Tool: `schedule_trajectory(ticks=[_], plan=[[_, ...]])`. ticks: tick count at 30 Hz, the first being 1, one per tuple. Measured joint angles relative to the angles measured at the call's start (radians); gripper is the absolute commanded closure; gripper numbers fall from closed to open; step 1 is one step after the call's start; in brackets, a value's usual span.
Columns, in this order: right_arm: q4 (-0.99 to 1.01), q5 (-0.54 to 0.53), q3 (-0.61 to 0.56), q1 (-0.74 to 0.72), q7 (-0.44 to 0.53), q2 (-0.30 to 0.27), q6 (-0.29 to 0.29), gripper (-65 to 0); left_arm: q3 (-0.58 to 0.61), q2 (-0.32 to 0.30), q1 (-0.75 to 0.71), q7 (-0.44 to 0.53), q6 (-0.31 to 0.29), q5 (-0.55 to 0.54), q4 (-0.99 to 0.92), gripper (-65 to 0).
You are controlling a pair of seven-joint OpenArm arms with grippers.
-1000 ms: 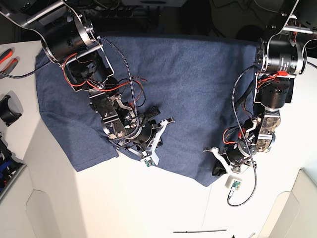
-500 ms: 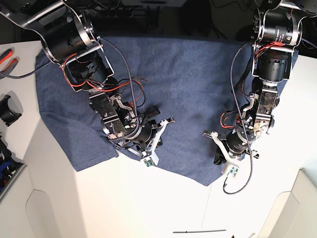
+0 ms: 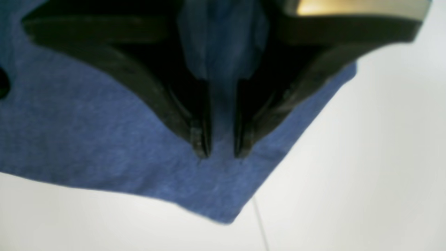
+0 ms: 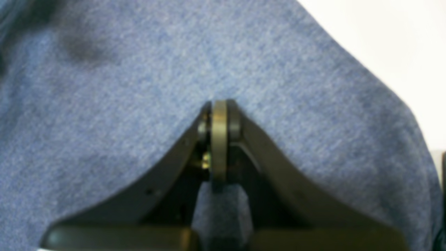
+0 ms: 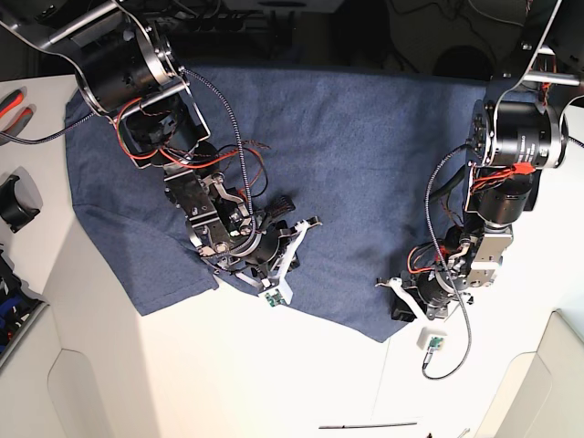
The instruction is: Layout the t-shirt on the table in an organized manner, then fold the t-shirt properly
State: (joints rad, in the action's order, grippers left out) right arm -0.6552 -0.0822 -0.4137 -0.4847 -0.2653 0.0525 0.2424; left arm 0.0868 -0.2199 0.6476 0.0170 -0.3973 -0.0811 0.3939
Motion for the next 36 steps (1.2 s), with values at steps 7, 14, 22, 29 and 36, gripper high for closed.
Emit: schedule_trajectory(ticks=[7, 14, 22, 29, 36], plan=[[0.000, 0.000, 0.000, 0.000, 0.000, 0.000, 0.000, 0.0, 0.000, 0.032, -0.003, 0.010, 0.053, 0.031, -0.056, -15.3], [0.000, 0.000, 0.000, 0.000, 0.001, 0.000, 0.000, 0.0, -0.001, 0.040, 0.002, 0.044, 0.102, 0.108, -0.093, -10.0], [0.000, 0.000, 0.000, 0.000, 0.001, 0.000, 0.000, 0.0, -0.001, 0.040, -0.026, 0.044, 0.098, 0.118, -0.055, 0.0], [0.000, 0.000, 0.000, 0.000, 0.004, 0.000, 0.000, 0.0, -0.001, 0.040, -0.147, -0.124, 0.064, 0.018, 0.219, 0.0], [0.000, 0.000, 0.000, 0.000, 0.007, 0.000, 0.000, 0.0, 0.000, 0.031, -0.332, -0.269, -0.038, -0.080, 0.610, 0.0]])
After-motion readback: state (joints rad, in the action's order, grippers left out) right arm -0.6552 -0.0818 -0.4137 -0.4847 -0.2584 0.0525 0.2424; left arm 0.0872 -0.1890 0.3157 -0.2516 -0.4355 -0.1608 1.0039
